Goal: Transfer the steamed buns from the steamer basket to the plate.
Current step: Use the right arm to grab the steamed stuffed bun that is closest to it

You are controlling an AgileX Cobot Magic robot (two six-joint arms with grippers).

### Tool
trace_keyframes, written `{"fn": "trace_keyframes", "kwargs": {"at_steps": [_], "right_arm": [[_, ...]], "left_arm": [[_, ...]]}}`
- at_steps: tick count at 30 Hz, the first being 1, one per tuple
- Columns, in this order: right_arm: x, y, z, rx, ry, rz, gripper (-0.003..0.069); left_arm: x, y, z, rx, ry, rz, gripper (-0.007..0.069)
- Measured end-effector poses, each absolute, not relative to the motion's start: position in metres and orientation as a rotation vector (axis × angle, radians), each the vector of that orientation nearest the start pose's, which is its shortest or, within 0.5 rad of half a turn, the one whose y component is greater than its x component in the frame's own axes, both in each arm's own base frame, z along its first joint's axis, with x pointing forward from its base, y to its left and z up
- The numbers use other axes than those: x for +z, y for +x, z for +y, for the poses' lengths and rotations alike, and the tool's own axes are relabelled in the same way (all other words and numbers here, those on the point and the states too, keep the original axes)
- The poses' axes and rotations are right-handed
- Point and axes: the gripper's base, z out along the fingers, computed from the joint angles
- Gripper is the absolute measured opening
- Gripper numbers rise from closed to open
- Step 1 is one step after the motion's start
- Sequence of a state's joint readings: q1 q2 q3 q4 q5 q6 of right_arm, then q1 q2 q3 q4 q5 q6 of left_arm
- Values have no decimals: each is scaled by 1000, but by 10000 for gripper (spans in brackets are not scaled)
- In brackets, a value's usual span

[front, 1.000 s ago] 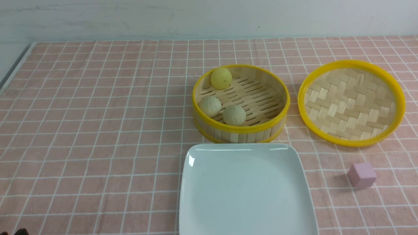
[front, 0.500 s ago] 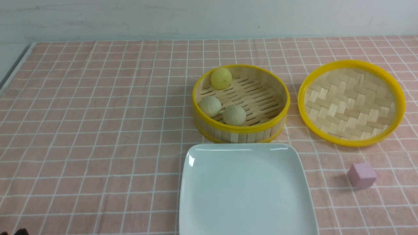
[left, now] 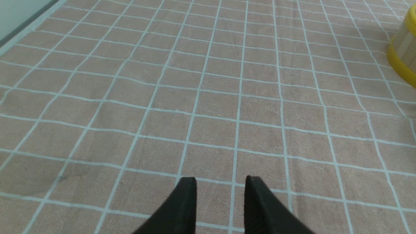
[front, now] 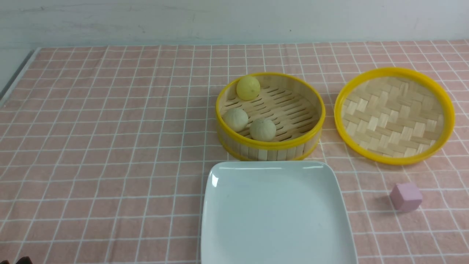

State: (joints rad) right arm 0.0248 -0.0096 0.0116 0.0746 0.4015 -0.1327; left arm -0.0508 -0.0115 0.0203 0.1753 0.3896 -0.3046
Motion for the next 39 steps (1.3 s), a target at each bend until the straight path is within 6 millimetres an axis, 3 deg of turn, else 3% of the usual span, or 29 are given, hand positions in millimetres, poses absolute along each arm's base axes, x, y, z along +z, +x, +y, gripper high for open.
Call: {"fn": "trace_keyframes", "kwargs": {"at_steps": [26, 31, 39], "right_arm": [[174, 52, 4, 0, -101, 1879, 240], [177, 52, 5, 79, -28, 1865, 240], [221, 46, 7, 132, -3, 1740, 240]], "left_arm": [[173, 52, 3, -71, -131, 1872, 242], [173, 52, 3, -71, -131, 1872, 242], [173, 52, 3, -71, -131, 1872, 242]]}}
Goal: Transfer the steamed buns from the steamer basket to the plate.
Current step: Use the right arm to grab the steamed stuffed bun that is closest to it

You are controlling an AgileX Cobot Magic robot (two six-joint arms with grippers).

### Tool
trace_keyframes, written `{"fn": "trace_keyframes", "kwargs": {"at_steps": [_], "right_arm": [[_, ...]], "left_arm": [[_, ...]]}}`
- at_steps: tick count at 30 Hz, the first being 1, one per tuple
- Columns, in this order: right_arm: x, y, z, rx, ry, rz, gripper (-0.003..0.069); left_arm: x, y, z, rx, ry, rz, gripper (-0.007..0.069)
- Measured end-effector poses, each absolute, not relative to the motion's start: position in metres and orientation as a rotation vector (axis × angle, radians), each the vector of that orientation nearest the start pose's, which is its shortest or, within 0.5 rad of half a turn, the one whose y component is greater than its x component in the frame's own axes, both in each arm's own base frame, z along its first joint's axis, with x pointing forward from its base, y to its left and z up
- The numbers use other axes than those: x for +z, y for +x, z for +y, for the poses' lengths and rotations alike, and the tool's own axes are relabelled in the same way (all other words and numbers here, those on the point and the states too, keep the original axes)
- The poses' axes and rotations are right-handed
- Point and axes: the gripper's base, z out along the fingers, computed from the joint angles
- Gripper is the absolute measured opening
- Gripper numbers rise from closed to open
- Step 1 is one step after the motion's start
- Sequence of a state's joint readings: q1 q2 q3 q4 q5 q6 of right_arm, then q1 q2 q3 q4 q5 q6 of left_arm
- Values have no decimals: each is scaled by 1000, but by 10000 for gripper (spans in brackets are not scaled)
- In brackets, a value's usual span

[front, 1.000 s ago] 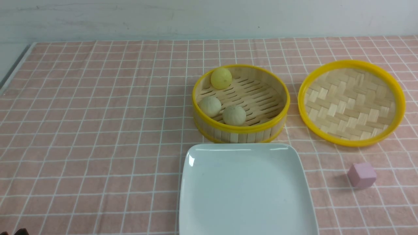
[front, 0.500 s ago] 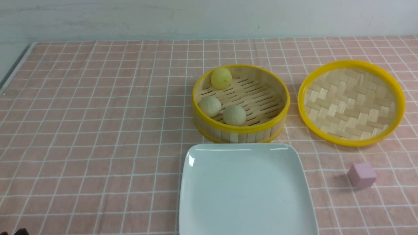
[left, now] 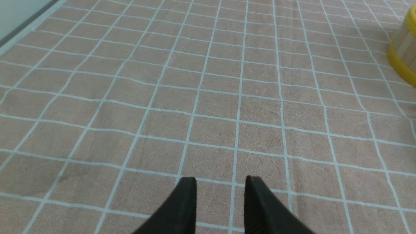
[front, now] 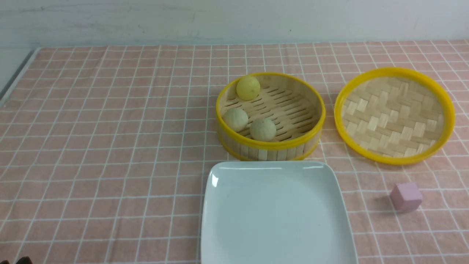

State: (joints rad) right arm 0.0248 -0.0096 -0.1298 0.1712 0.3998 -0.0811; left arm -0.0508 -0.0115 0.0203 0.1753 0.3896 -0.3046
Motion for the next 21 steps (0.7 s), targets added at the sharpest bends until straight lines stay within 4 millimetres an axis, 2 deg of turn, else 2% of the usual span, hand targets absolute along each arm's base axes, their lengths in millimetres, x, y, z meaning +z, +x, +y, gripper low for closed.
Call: {"fn": "trace_keyframes", "kwargs": {"at_steps": [4, 5, 6, 9, 13, 21], "right_arm": [[263, 33, 8, 152, -11, 1653, 240], [262, 33, 8, 153, -12, 1657, 240], [277, 27, 9, 159, -15, 1625, 240], [298, 18, 9, 173, -16, 1565, 240], [308, 13, 9, 180, -10, 1510, 240], [311, 13, 10, 217, 6, 1484, 240]], "left_arm": [[173, 52, 3, -71, -131, 1872, 242], [173, 52, 3, -71, -131, 1872, 242], [173, 52, 3, -71, -131, 1872, 242], [173, 52, 3, -71, -131, 1872, 242], [173, 52, 3, -71, -131, 1872, 242], [173, 52, 3, -71, -131, 1872, 242]]}}
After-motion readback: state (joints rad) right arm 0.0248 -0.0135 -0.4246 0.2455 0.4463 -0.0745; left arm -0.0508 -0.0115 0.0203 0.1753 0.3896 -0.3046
